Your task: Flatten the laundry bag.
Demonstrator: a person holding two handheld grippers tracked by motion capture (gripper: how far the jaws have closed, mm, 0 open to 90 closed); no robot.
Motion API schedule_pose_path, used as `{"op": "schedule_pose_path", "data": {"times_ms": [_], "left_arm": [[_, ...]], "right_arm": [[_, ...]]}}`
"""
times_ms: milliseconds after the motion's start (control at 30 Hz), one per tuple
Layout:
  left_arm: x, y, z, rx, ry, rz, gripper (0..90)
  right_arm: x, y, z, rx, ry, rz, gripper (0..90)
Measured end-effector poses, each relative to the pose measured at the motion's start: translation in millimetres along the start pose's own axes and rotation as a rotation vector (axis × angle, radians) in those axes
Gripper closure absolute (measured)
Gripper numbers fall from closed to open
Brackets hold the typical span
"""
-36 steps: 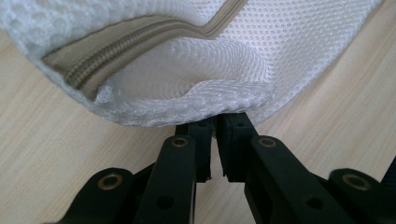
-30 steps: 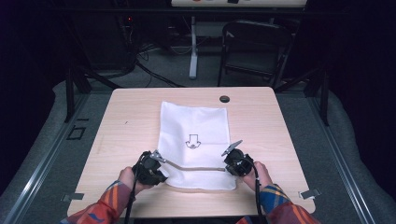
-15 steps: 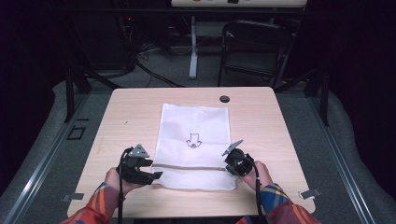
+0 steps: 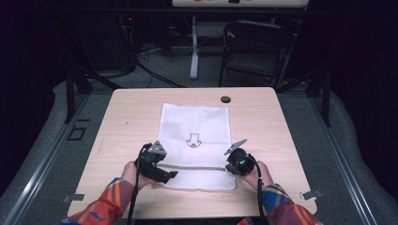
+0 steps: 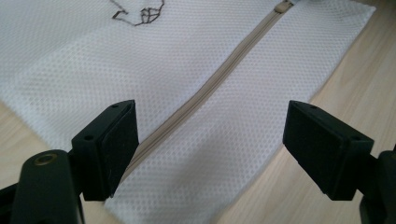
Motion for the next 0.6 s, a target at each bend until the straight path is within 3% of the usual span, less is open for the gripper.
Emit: {"op": "schedule_pose_path", "data": {"times_ms": [367,500,600], "left_arm": [[25.5,7.7,35.9,-0.041,-0.026,0.066,15.7],[32.0,9.3,43.2,-0.059,-0.007,0.075,15.6],[36.3,10.3,48.7,-0.07,-0.006,0.086,15.9]], "right_arm": [[2.9,-2.2,0.7,0.001,0.011,-0.005,90.0],[6.5,-1.8,-8.9,-0.004,0.067,-0.003,90.0],[7.2,0.6,-16.6,-0.004,0.069,0.007,90.0]]}}
Point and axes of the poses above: each handheld gripper's, and its own axes: z roughly forward along the jaws, x roughly out of its top, y roughly to its right, the point moved 2 cm from there along z, roughly forward along the jaws, and after that the axes turned 8 degrees about -x, right-handed, at the moved point
